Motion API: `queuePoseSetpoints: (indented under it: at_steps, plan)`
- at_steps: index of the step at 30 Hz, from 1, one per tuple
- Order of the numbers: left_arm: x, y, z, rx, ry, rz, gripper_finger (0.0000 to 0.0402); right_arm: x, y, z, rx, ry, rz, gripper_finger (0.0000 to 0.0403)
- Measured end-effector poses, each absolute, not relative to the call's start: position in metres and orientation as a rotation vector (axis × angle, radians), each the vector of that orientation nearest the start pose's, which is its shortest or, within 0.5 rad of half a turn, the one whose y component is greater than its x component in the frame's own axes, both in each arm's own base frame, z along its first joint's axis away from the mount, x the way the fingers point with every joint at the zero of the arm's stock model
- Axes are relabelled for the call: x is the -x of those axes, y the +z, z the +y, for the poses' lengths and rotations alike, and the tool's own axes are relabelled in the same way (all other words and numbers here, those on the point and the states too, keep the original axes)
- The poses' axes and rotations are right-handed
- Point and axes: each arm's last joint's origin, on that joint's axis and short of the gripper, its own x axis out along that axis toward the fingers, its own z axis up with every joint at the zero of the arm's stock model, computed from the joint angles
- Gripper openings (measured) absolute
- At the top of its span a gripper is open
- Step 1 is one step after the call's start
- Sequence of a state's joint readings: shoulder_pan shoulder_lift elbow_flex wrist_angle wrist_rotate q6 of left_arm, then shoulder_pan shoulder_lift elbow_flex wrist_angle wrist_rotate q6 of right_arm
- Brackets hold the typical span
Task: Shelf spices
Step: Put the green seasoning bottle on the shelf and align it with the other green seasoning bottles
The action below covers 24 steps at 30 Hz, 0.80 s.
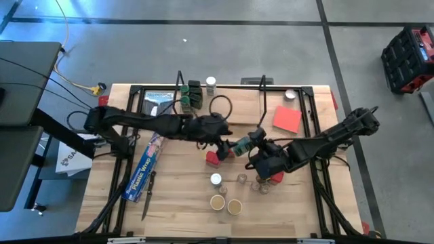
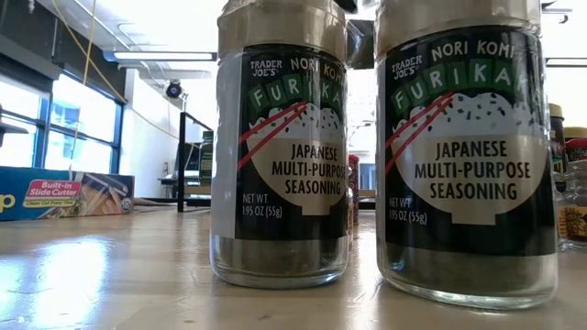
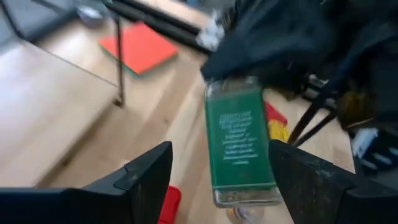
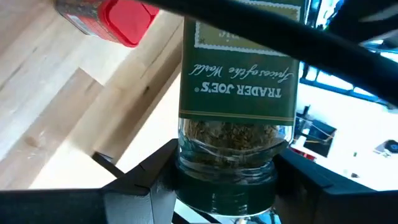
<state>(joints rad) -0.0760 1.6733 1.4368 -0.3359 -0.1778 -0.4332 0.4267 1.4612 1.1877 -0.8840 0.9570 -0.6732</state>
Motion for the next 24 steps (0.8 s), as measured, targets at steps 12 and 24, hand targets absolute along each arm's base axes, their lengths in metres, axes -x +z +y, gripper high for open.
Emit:
queuePoseSetpoints:
  at_steps: [12, 24]
  plan:
    - [-0.406, 0.291, -0.018, 0.394, 0.044, 0.541, 0.0262, -0.262, 0.277, 0.088, 1.326, -0.104, 1.1, 0.0193]
    - [-0.398, 0.298, -0.016, 0.387, 0.14, 0.528, 0.0262, -0.266, 0.277, 0.074, 1.2, -0.141, 1.128, 0.0193]
